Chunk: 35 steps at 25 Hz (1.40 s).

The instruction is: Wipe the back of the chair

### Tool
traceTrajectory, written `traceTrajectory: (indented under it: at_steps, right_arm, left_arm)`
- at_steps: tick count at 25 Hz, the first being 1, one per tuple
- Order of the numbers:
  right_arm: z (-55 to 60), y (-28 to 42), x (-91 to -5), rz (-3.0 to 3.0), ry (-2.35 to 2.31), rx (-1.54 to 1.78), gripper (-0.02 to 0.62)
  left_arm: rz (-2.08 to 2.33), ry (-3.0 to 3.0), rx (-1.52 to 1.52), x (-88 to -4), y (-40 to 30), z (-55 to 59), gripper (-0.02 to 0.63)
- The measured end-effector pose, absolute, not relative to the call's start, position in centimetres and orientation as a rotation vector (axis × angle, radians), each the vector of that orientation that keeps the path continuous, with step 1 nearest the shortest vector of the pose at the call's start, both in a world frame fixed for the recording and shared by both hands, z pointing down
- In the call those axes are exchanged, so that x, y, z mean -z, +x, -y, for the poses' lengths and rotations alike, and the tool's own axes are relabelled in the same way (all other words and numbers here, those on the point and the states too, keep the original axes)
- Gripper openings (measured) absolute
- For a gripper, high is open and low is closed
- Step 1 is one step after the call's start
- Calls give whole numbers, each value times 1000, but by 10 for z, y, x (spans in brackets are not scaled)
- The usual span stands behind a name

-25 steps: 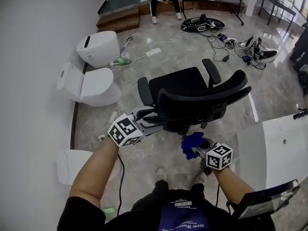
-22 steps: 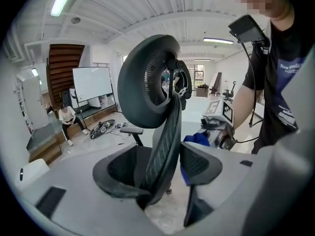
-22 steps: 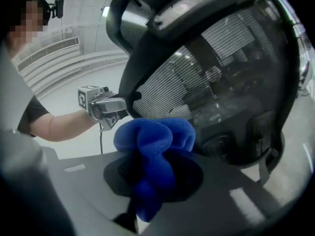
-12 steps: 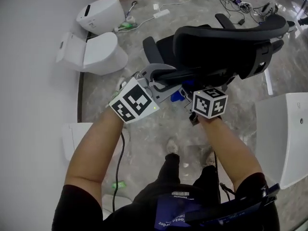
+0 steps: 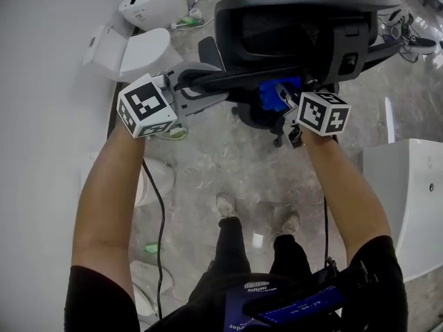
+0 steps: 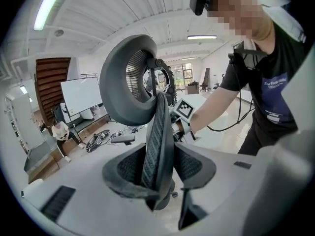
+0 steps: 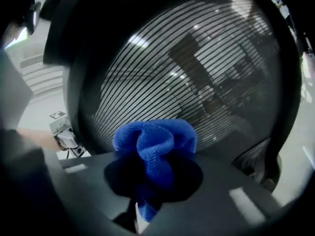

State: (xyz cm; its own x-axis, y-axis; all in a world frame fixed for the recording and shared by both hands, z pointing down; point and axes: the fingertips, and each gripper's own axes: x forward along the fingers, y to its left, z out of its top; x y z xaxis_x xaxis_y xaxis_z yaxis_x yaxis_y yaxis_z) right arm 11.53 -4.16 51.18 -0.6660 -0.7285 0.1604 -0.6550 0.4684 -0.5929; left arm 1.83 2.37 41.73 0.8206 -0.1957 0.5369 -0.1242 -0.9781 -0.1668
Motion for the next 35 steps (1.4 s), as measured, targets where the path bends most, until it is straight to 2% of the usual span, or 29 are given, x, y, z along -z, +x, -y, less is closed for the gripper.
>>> traceTrajectory:
  at_steps: [7,9,12,14,21,24,27,31,35]
  right_arm:
    - [93,339,-523,-2198,-1638,897,64]
    - [102,373,-517,-2187,-1718,828,58]
    - [106,359,-508,-2266,-1731,730,58]
    - [97,320,-510,-2291,-1636,739,58]
    - [10,42,-576,-2796,-991,989,60]
    - [1,-12,-585,-2844,-897,1007,61]
    - [20,7,-599,-2753,-992,1035,61]
    - [64,92,-610,-2507,-1227,1102,61]
    - [68,192,-618,-2374,-1432,1068,61]
  left_arm:
    - [-194,-2993,762,-420,19,-27,166]
    - [-174,-3013,710,-419,20,-27,163]
    - [-133,-3041,625,-417,21,-30,163]
    - [-122,-3032,605,-417,22,-32,161]
    - [-85,-3008,573,-418,15,-23,153]
    - [-82,-2993,571,-419,11,-19,152]
    - [-67,-2996,632,-429,4,-20,156]
    - [-30,-2972,597,-431,3,-19,164]
    - [5,-2972,727,-442,-6,-22,160]
